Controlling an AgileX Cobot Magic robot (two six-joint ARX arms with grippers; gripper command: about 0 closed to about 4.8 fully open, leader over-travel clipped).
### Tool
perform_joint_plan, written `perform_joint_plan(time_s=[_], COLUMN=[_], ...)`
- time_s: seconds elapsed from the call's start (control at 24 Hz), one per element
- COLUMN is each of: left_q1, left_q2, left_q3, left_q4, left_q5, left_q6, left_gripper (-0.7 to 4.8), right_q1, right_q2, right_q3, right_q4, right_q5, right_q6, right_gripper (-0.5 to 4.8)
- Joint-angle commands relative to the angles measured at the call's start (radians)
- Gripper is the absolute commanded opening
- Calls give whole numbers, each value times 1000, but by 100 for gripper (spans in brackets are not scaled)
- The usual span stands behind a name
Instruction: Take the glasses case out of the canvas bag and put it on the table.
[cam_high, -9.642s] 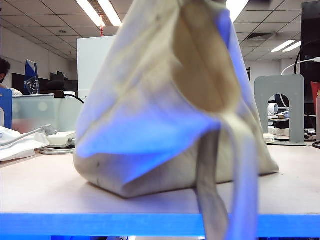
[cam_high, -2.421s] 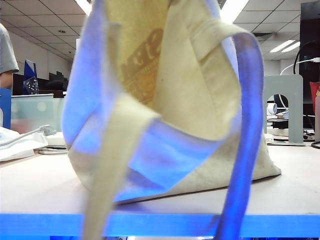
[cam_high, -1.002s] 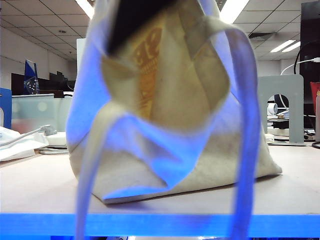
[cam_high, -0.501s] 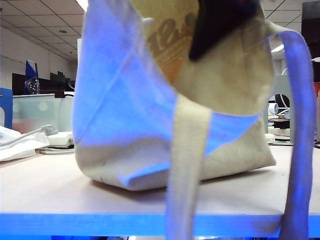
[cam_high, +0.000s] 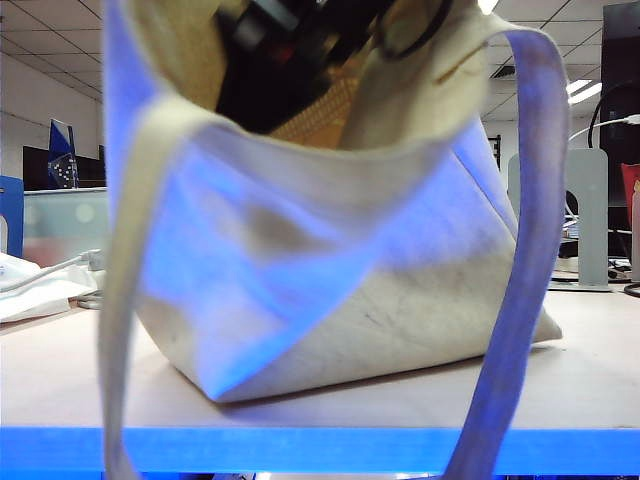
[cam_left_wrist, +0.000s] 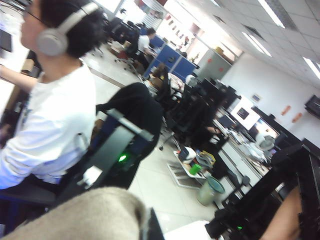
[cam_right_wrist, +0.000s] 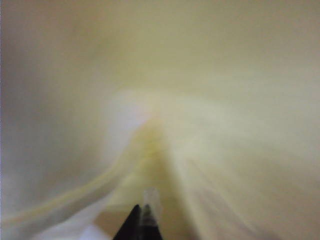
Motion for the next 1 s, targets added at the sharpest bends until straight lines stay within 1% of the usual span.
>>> perform_joint_plan(time_s=[0.04, 0.08, 0.13, 0.21, 0.25, 0.29, 0.38, 0.46, 0.5, 0.58, 0.63, 0.67, 0.71, 0.79, 0.83, 0.88, 0.96, 1.0], left_q1=[-3, -3, -3, -3, -3, -3, -3, -3, -3, -4, -6, -13, -24, -58, -61, -61, -61, -61], left_q2=[-14, -14, -22, -32, -37, -41, -47, -47, -47, -47, -47, -48, -51, -59, -66, -82, -97, -111], left_q3=[4, 4, 5, 5, 4, 5, 5, 4, 4, 4, 5, 4, 4, 4, 5, 5, 4, 4], left_q4=[37, 50, 69, 107, 115, 114, 126, 126, 126, 126, 126, 127, 127, 127, 127, 127, 127, 129], left_q5=[-9, -8, -9, -4, 2, 8, 7, 7, 5, 3, -1, -2, -3, 0, 1, 2, 0, -1], left_q6=[-12, -25, -41, -63, -66, -69, -87, -91, -95, -106, -114, -129, -132, -131, -131, -132, -132, -140], left_gripper=[-5, -5, -5, -5, -5, -5, -5, -5, -5, -5, -5, -5, -5, -5, -5, -5, -5, -5], right_q1=[-32, -52, -87, -164, -238, -280, -320, -280, -210, -162, -159, -187, -214, -244, -254, -264, -257, -232], right_q2=[84, 108, 123, 104, 81, 72, 74, 77, 77, 80, 96, 151, 205, 300, 327, 341, 315, 303], right_q3=[19, 19, 6, -9, -9, -8, -8, -7, 13, 35, 37, 39, 38, 35, 29, 19, 44, 117], right_q4=[-39, -95, -150, -161, -156, -151, -113, -38, 43, 116, 187, 179, 135, 24, -4, 12, 79, 119], right_q5=[-15, -9, 33, 44, 44, 40, -5, -3, -3, -4, -18, -16, -16, -12, -11, -11, -23, -23], right_q6=[108, 108, 106, 110, 110, 109, 94, 95, 97, 124, 188, 243, 255, 251, 233, 212, 209, 205], right_gripper=[-6, -6, -6, -6, -6, -6, -6, -6, -6, -6, -6, -6, -6, -6, -6, -6, -6, -6])
